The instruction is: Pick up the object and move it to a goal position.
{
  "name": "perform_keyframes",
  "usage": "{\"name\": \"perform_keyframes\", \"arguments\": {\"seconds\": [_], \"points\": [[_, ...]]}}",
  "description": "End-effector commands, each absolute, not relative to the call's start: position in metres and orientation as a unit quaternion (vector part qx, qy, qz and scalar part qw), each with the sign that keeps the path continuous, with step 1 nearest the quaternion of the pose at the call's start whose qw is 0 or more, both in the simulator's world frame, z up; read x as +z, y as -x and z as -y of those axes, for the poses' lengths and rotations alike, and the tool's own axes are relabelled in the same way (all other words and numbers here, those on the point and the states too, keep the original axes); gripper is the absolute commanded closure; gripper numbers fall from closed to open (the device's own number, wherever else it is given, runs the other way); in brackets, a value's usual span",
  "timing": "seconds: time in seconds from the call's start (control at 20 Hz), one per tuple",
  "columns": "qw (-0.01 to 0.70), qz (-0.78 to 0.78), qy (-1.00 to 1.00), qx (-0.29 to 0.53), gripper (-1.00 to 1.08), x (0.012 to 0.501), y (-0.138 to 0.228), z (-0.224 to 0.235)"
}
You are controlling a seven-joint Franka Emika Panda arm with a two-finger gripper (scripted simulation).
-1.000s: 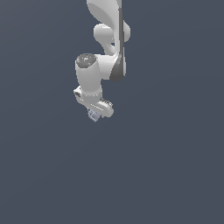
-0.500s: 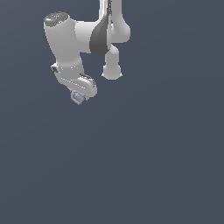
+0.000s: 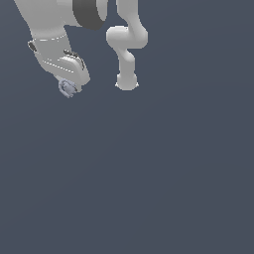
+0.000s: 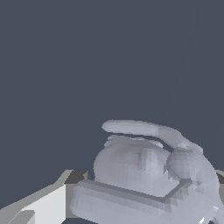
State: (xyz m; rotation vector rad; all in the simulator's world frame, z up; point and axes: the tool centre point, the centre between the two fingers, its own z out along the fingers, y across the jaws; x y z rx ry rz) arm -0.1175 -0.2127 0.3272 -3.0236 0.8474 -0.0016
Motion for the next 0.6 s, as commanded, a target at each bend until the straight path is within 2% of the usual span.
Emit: {"name": "perform_keyframes", "arguments": {"seconds": [0.0,0.55], "points": [[0.000,-0.269,0.963,0.000,1.08,0.344,0.121,0.223],[0.000,-0.269,0.963,0.000,1.08,0.374,0.125,0.243]]}}
